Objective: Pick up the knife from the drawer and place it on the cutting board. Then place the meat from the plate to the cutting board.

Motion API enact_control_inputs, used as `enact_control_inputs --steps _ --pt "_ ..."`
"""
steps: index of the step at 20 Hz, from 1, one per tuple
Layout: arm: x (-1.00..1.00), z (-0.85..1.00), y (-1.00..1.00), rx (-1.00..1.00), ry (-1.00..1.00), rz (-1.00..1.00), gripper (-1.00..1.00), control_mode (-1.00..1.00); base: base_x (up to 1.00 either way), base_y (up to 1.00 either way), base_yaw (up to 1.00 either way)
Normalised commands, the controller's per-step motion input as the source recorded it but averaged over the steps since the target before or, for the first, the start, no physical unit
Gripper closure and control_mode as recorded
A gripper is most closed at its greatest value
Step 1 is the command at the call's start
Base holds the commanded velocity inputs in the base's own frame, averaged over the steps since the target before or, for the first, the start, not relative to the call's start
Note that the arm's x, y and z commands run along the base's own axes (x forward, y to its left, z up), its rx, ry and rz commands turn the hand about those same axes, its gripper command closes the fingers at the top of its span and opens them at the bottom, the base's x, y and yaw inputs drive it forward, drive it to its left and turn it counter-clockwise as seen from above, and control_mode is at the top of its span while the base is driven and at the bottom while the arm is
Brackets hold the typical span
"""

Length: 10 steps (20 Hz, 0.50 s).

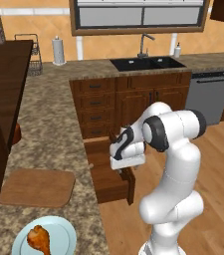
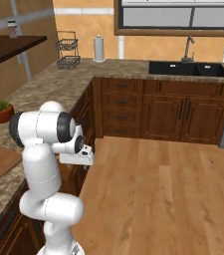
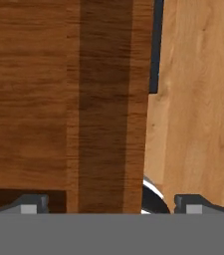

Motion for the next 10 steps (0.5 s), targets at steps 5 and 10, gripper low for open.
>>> enact_control_inputs --steps 5,10 --pt "0.0 -0.04 -0.04 0.0 0.01 0.0 -1.0 -1.0 0.0 0.0 0.0" --pt "0.03 0.0 -0.84 -0.05 0.06 -0.03 -1.0 -1.0 0.0 0.0 0.0"
